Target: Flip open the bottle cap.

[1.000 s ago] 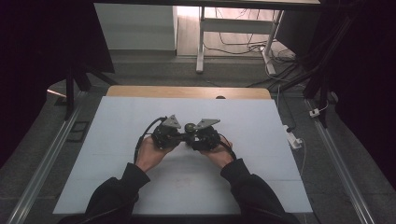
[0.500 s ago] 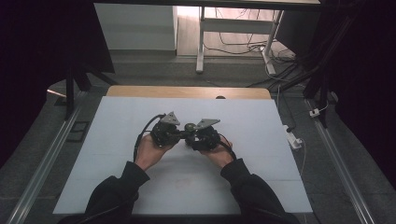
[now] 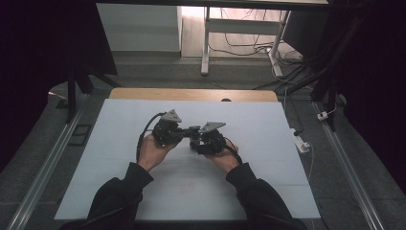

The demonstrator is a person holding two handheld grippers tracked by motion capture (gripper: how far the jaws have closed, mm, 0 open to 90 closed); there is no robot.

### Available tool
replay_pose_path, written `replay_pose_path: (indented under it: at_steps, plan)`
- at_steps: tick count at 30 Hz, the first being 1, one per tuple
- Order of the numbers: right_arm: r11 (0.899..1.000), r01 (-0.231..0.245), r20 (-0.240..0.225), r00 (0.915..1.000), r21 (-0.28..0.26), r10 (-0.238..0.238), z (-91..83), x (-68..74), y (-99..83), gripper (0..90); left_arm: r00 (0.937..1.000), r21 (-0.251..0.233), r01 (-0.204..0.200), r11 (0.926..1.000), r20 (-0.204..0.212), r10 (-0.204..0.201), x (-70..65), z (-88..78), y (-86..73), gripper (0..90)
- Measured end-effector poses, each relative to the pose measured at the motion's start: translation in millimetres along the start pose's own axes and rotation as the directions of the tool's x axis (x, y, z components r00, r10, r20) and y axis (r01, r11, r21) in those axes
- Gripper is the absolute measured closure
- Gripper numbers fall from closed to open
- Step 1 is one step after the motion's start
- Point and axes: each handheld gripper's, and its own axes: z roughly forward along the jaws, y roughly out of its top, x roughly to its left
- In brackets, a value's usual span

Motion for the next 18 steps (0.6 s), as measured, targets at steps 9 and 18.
replay_pose_path:
  at_steps: [9, 18]
  plan:
    - [1.000, 0.006, -0.001, 1.0000, 0.002, -0.006, -0.1, 0.5, -0.1, 52.7, 0.9996, -0.008, 0.018, 0.9998, -0.021, -0.018, 8.4, -0.6, 7.1, 88.4]
    - [1.000, 0.008, -0.005, 1.0000, 0.003, -0.008, -0.4, -0.1, -0.2, 52.6, 0.9973, 0.027, 0.007, 0.9996, -0.074, -0.005, 15.9, 2.4, 7.0, 88.4]
